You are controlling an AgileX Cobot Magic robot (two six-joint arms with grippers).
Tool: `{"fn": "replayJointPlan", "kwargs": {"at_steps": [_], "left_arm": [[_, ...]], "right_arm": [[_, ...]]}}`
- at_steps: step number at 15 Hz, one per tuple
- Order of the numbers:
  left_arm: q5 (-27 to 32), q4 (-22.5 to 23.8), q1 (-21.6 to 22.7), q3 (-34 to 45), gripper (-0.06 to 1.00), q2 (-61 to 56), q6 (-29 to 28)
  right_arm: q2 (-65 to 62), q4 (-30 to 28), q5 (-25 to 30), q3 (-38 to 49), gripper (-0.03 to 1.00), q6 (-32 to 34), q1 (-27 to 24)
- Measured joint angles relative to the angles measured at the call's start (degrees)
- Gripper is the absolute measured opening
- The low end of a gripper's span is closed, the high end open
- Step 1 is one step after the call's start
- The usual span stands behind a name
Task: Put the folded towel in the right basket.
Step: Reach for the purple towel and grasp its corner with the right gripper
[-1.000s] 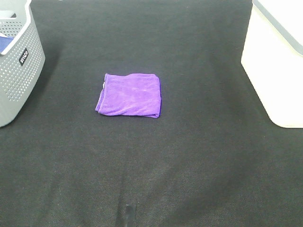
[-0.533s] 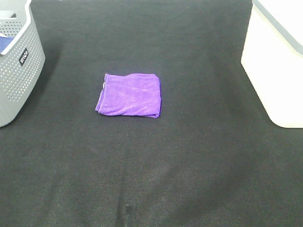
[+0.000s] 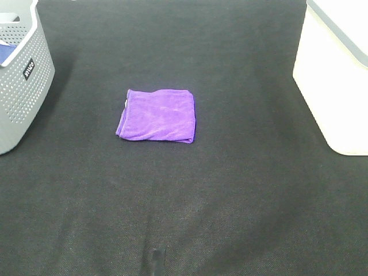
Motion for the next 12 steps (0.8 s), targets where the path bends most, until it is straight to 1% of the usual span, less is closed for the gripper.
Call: {"fn": "replayJointPlan", "kwargs": {"at_steps": [12], "left_arm": [[0.0, 0.0, 0.0, 0.0, 0.99, 0.0, 0.0]], "right_arm": [[0.0, -0.1, 0.0, 0.0, 0.96, 0.0, 0.0]]}}
